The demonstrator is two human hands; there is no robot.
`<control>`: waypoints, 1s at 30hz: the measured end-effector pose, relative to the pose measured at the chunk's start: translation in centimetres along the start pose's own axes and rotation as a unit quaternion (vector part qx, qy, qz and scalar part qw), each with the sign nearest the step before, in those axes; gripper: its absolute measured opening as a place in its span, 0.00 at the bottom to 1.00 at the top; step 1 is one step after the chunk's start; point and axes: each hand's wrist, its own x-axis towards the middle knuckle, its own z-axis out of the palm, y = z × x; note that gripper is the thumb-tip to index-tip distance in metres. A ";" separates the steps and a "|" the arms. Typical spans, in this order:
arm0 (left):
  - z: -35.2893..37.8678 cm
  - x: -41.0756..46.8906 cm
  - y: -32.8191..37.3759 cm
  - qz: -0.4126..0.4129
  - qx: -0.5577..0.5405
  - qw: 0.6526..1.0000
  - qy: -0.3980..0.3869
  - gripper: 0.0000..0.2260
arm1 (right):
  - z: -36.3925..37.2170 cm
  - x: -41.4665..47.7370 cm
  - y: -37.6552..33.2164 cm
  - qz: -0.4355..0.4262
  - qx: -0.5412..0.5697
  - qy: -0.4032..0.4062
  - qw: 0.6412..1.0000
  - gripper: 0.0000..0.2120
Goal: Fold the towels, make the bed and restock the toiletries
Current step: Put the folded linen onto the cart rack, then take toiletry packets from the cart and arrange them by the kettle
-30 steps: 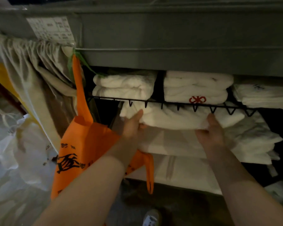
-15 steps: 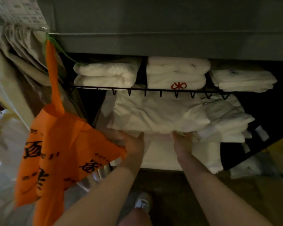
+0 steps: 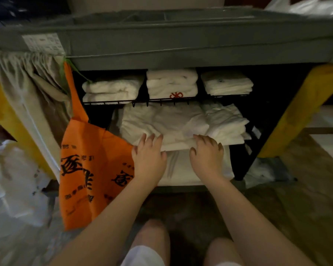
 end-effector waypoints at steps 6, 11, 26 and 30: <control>0.0 2.7 2.1 0.024 0.008 0.999 -0.043 0.22 | -0.7 1.3 2.1 0.025 0.001 -0.001 1.000 0.19; -6.4 7.4 4.2 0.029 -0.060 0.993 -0.102 0.20 | -8.7 6.1 0.4 0.102 0.139 -0.049 0.984 0.19; -19.3 14.6 19.2 0.180 -0.326 0.916 -0.152 0.11 | -33.2 8.6 3.1 0.243 0.295 0.133 0.914 0.11; -17.4 13.5 28.2 0.219 -0.384 0.871 -0.216 0.10 | -36.7 5.4 9.7 0.304 0.276 0.191 0.891 0.10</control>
